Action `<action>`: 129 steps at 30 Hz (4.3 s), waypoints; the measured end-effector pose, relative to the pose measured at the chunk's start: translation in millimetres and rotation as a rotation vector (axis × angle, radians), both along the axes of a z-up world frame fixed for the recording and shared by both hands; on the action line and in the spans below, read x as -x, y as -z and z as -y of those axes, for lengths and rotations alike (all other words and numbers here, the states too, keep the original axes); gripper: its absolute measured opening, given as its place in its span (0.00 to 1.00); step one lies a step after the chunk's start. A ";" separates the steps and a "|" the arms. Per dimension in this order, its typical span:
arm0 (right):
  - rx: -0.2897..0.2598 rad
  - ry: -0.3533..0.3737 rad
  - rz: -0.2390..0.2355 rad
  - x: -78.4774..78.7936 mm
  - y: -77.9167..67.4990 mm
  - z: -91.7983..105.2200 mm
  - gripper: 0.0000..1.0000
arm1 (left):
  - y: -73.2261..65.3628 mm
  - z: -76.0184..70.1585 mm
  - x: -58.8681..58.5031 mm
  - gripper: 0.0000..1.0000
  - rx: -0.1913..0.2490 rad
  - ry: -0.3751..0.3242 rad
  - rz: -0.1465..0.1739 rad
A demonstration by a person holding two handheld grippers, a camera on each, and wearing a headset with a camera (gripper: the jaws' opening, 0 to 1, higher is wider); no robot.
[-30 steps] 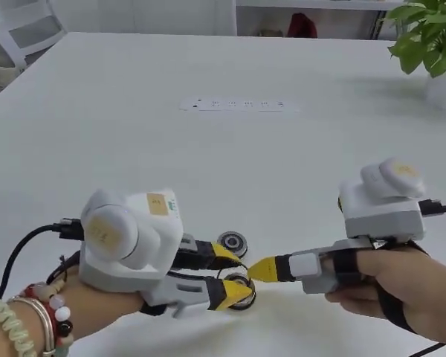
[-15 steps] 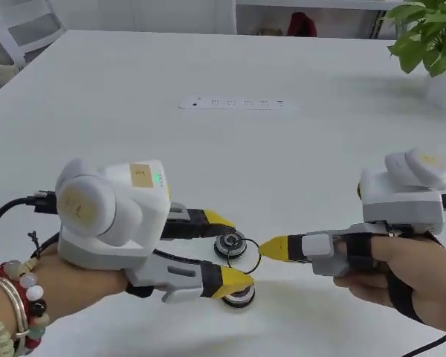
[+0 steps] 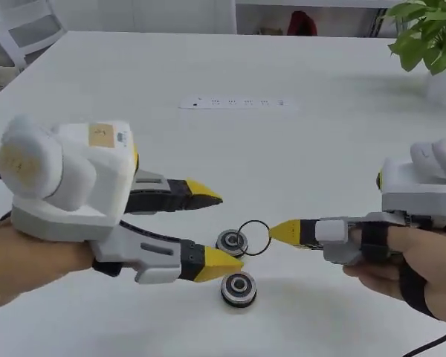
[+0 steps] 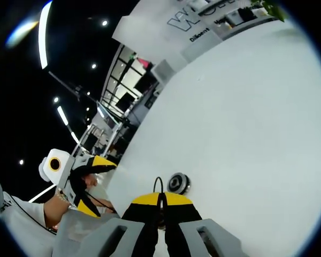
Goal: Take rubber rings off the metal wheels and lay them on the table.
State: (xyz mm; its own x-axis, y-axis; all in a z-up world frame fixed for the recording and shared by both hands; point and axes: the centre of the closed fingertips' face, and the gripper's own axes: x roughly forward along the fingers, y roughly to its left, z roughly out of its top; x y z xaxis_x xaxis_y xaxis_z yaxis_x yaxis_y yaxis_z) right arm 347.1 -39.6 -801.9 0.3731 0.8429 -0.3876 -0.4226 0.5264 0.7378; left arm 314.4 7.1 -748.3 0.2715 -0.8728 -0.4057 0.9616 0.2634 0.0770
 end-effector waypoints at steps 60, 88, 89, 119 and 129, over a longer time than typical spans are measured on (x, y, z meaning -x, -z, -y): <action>0.042 -0.212 0.081 33.3 -10.2 -47.7 0.00 | 31.7 -130.5 52.1 0.68 0.011 -0.412 -0.110; 0.081 -0.359 0.076 41.6 1.1 -108.4 0.00 | 30.9 -131.5 49.4 0.76 0.055 -0.414 -0.111; 0.091 -0.364 0.077 42.6 4.1 -110.9 0.00 | 32.0 -131.6 49.7 0.76 0.049 -0.411 -0.113; 0.247 -0.351 0.084 45.4 47.9 -104.7 0.00 | 36.6 -130.6 51.3 0.75 0.046 -0.406 -0.134; 0.291 -0.377 0.126 46.8 50.0 -103.1 0.06 | 39.6 -129.7 52.9 0.75 0.030 -0.394 -0.142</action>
